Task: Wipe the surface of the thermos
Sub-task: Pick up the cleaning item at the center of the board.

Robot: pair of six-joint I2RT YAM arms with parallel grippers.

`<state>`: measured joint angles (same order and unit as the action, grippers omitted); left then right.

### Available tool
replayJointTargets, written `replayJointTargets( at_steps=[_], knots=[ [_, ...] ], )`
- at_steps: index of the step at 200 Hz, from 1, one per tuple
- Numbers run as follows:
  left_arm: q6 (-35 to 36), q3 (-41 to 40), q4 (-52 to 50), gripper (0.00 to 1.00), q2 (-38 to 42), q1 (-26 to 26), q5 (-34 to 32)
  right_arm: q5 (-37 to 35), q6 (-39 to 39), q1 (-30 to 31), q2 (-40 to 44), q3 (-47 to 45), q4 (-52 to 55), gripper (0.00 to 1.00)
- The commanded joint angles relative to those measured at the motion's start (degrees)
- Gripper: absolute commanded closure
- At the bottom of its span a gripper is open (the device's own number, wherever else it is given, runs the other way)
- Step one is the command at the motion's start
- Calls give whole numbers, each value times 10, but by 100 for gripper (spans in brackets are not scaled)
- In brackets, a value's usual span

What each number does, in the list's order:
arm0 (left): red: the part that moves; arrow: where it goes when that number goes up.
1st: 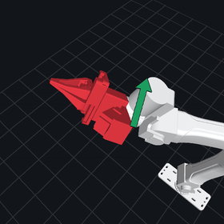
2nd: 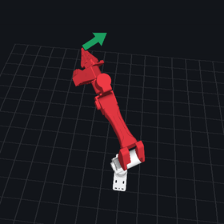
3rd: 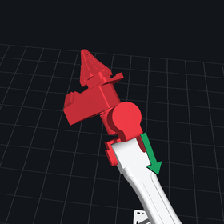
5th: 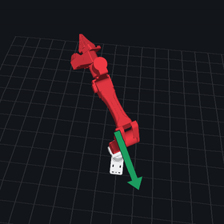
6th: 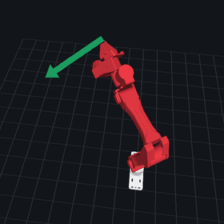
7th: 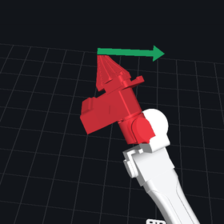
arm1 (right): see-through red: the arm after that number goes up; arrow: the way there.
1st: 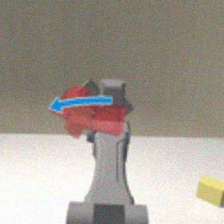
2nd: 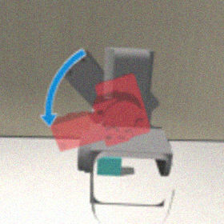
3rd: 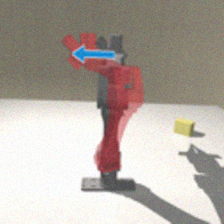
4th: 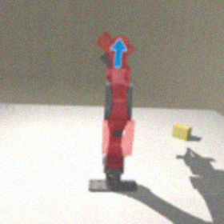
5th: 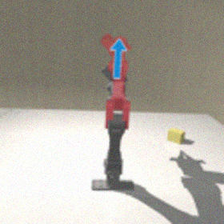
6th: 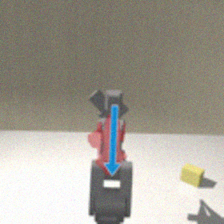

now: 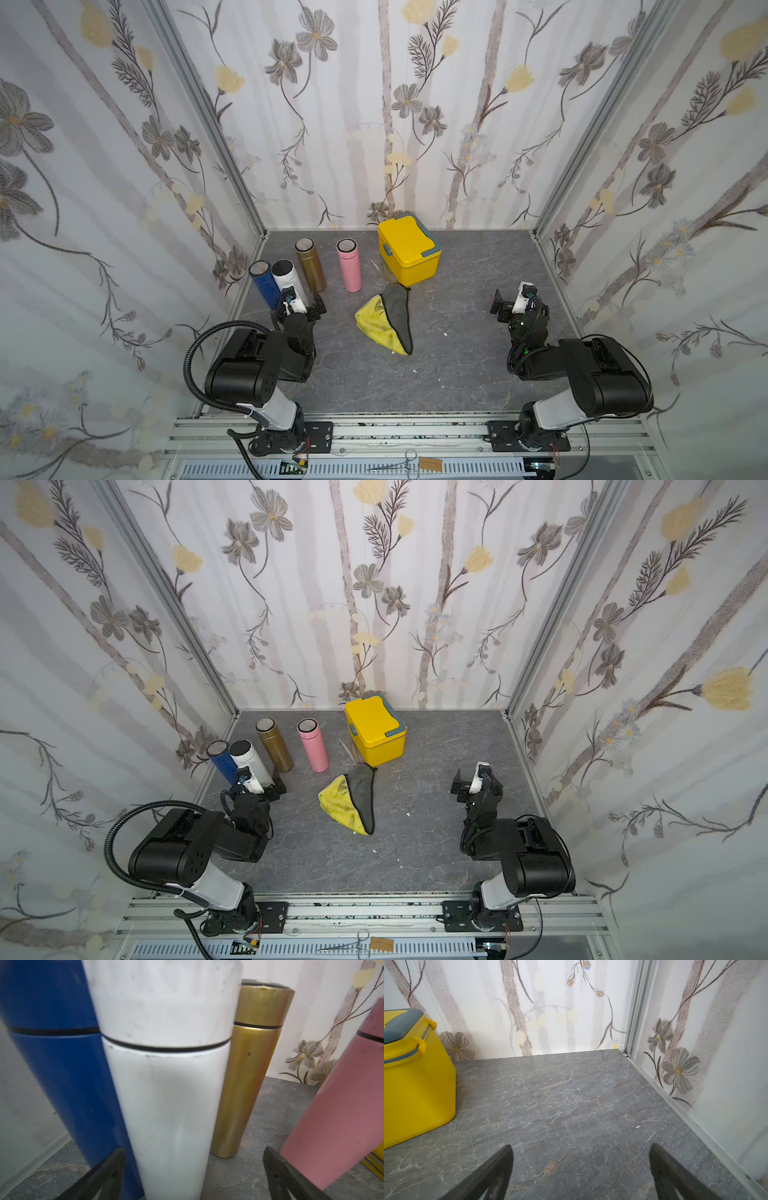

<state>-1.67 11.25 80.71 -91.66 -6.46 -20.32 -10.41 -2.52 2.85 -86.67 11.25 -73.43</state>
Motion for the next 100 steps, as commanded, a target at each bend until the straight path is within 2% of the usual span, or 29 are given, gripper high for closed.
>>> replayJointTargets(
  at_steps=[1,100],
  knots=[
    [2,3,22,0,-1,0,-5,6,9,0,1,0,-28,0],
    [2,3,20,0,-1,0,-4,6,11,1,1,0,-30,0]
  ],
)
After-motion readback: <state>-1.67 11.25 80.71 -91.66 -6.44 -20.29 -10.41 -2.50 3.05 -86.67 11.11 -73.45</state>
